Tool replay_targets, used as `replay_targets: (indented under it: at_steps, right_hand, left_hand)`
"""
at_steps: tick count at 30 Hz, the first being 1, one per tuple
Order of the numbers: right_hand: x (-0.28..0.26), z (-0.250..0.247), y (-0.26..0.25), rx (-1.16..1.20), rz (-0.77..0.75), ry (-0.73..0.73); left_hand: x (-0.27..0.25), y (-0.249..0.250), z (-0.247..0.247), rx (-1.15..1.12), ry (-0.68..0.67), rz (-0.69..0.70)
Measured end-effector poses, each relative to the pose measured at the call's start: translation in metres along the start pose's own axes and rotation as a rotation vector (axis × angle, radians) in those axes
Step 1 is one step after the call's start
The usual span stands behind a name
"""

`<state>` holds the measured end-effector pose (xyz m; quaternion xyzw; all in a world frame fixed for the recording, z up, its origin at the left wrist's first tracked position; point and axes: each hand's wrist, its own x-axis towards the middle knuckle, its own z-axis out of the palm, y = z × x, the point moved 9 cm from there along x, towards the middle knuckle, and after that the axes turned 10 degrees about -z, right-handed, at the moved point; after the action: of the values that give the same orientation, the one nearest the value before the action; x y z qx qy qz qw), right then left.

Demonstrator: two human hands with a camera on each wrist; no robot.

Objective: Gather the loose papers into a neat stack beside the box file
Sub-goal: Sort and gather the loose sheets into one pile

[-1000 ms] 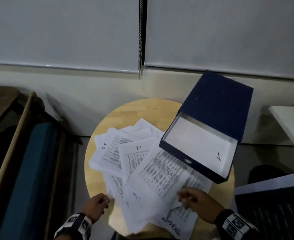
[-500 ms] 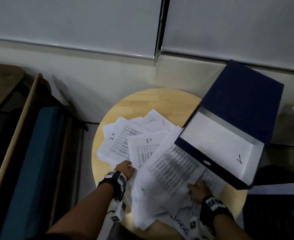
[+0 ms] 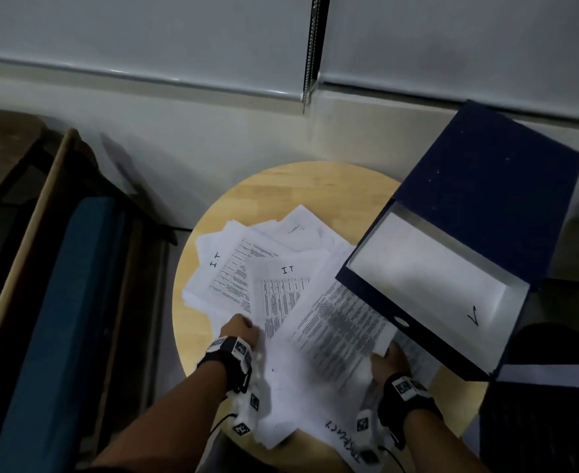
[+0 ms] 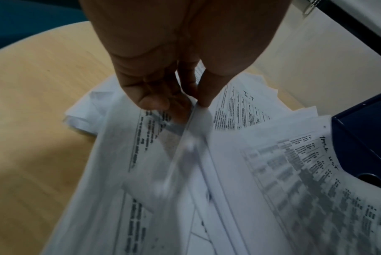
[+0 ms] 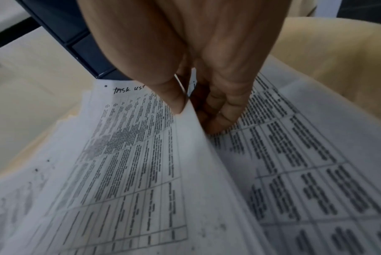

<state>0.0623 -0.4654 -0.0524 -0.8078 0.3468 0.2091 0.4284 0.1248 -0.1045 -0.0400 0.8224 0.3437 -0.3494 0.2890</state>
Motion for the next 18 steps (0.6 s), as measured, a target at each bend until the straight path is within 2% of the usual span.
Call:
replay_targets:
  at_steps: [2, 7, 11, 15, 17, 18]
  right_hand:
    - [0.002, -0.006, -0.001, -0.042, -0.008, 0.024]
    - [0.008, -0.002, -0.026, -0.086, -0.156, 0.096]
    - [0.016, 0.029, -0.044, -0.119, -0.194, -0.031]
    - [0.010, 0.071, -0.059, -0.208, -0.265, -0.236]
    - [0.012, 0.077, -0.062, -0.221, -0.264, -0.233]
    - [0.012, 0.072, -0.066, -0.213, -0.263, -0.177]
  left_hand:
    - [0.001, -0.003, -0.006, -0.013, 0.020, 0.001]
    - [-0.009, 0.008, -0.014, -0.018, 0.113, 0.053]
    - [-0.013, 0.026, -0.010, -0.011, 0.112, 0.131]
    - [-0.012, 0.018, -0.006, -0.063, 0.049, 0.038]
    - [-0.011, 0.011, -0.010, -0.114, 0.057, 0.013]
    - [-0.010, 0.008, -0.014, -0.131, 0.066, 0.011]
